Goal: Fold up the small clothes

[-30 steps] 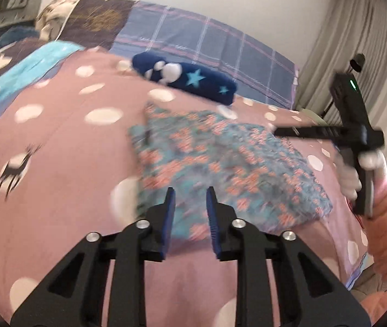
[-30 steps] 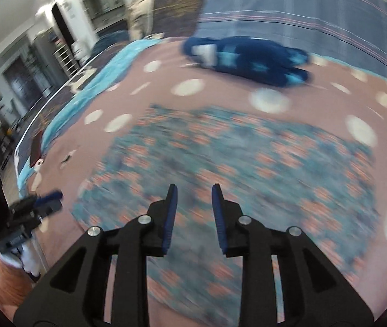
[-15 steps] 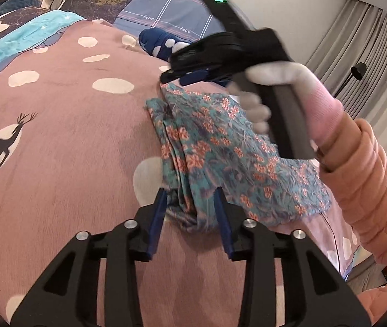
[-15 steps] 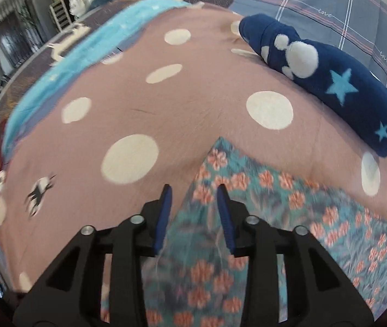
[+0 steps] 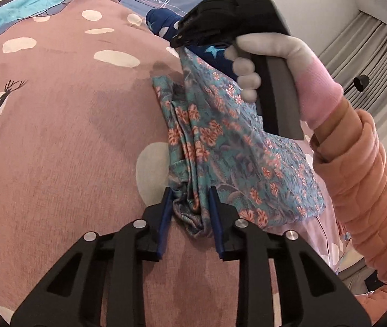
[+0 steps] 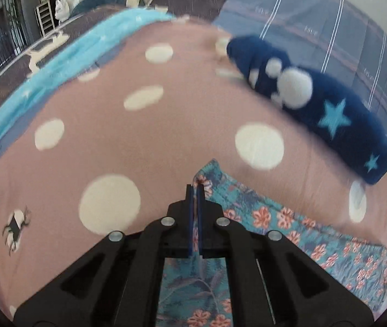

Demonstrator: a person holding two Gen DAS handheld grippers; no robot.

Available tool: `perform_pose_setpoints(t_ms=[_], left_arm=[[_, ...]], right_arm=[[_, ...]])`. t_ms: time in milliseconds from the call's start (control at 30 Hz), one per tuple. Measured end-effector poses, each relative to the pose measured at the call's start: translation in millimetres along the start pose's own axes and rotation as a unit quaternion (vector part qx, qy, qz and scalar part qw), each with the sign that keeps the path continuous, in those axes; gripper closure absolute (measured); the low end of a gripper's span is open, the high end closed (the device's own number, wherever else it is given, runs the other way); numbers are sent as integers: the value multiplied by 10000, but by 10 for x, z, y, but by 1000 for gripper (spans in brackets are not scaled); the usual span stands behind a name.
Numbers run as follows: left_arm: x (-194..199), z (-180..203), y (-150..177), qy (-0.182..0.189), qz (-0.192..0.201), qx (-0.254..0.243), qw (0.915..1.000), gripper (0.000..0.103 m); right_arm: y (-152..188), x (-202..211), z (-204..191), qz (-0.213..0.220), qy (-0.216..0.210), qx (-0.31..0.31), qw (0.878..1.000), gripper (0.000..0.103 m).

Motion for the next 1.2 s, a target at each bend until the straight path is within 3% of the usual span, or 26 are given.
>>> perform_pose_setpoints(t_ms=[133, 167, 233, 333, 400, 433, 500, 533, 600, 667, 700, 733, 767, 900, 967, 1033, 1133, 1200], left_arm=[[19, 18, 50, 18, -24, -17, 10000, 76], [26, 20, 59, 35, -24, -11, 10000, 76], [38, 19, 79, 82, -31, 23, 10000, 76], [41, 21, 74, 106, -65, 41, 9999, 76], [40, 7, 66, 153, -81, 92, 9998, 75], [35, -9, 50, 181, -89, 136, 9997, 75], [34, -40, 19, 206, -81, 226, 9995, 74], [33, -51, -2, 190, -68, 260, 9995, 73], [27, -80, -64, 154, -10, 320, 9994, 71], [-6, -117, -133, 157, 13, 411, 9990, 71], [-33, -134, -164, 207, -28, 480, 9986, 73], [-54, -127, -177, 267, -81, 479, 9985, 87], [-67, -118, -183, 303, -119, 467, 9984, 91], [-67, -95, -113, 105, -139, 409, 9990, 94], [-35, -93, -70, 4, -98, 363, 9993, 95], [4, -91, -33, 8, -73, 294, 9995, 96], [63, -121, 16, 41, -72, 278, 9996, 96], [147, -175, 27, -12, -6, 303, 9995, 96]], right_arm=[[175, -425, -121, -807, -168, 491, 9954, 95], [174, -378, -106, -587, -202, 481, 9969, 95], [167, -236, -90, -431, -374, 439, 9974, 81], [160, 74, -165, -162, -481, 765, 9958, 78], [247, 215, -302, -231, -699, 1220, 9898, 77], [347, 261, -432, -371, -824, 1584, 9832, 71], [505, 236, -588, -619, -778, 2023, 9743, 60], [599, 179, -658, -732, -636, 2237, 9698, 59], [686, 89, -719, -812, -438, 2377, 9669, 60], [707, -11, -739, -895, -555, 2222, 9693, 91], [676, -10, -721, -837, -467, 2107, 9728, 101], [645, 17, -716, -756, -435, 2044, 9750, 101], [587, 80, -699, -588, -423, 1913, 9789, 101], [423, -24, -517, -513, -546, 1375, 9877, 102], [474, -178, -493, -592, -694, 1341, 9868, 102], [469, -220, -493, -405, -808, 1369, 9865, 101], [397, -34, -356, -218, -1042, 914, 9901, 95], [357, 282, -196, 170, -1010, 751, 9919, 92]])
Point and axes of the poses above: each gripper's, at about its wrist camera, not at the fingertips, and x roughly against the way its jaws point, z to its right, y to its underside, the point moved 6 cm from there along -x, roughly the way its jaws point, and after that the axes turned 4 degrees about -z, right-handed, at the moved point
